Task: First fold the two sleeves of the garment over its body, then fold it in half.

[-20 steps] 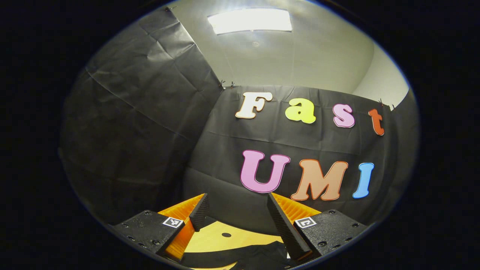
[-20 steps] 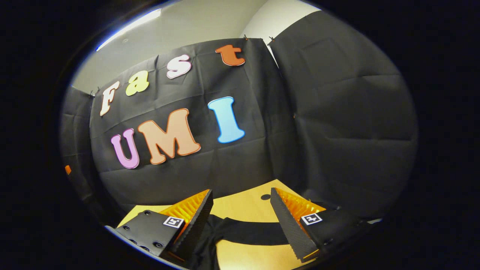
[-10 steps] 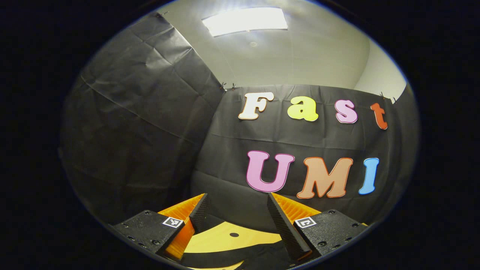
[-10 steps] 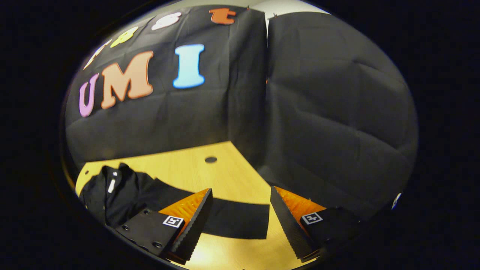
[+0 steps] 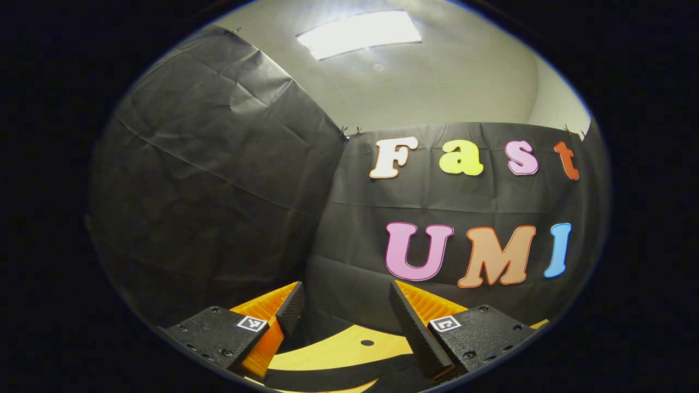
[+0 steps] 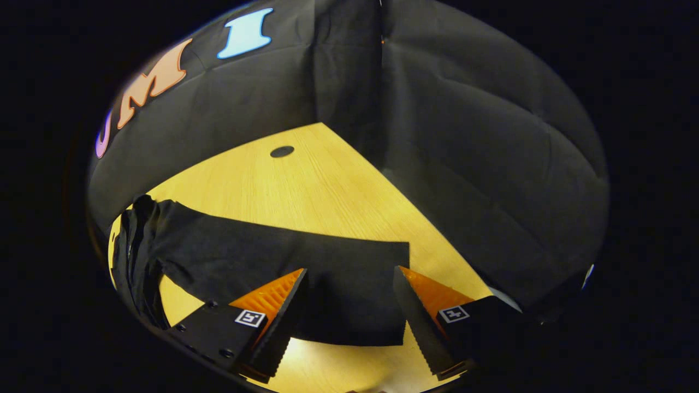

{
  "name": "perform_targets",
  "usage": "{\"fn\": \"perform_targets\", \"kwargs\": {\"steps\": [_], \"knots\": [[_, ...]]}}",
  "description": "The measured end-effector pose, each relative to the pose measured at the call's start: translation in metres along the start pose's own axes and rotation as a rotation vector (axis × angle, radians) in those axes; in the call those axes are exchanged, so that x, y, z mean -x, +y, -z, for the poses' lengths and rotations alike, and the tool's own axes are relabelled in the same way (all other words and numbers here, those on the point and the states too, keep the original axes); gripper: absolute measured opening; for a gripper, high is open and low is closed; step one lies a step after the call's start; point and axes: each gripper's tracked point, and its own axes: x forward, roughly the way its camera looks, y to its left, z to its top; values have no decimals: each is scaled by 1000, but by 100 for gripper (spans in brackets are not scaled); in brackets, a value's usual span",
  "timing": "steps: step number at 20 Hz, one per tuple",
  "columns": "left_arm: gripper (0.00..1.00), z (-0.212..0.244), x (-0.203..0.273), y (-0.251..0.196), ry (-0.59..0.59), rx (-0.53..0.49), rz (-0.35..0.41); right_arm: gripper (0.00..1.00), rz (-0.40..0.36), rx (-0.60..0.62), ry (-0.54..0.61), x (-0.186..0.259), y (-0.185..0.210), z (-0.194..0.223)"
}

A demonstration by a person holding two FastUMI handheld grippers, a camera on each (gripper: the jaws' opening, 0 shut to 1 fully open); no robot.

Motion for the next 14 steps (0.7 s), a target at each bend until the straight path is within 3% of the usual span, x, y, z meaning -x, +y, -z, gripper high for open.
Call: {"fn": "perform_targets", "kwargs": {"steps": [1, 5, 9, 14], "knots": [[90, 1, 1, 1, -2, -4, -1, 96, 14, 18, 19, -3, -3, 2], [90, 4, -3, 2, 3, -21, -9, 100, 22, 32, -27, -10, -4, -3], [91, 8, -5, -5, 5, 33, 15, 96, 14, 33, -28, -10, 1, -3], [90, 8, -8, -7, -2, 38, 34, 57, -17, 89, -24, -10, 9, -5]]}}
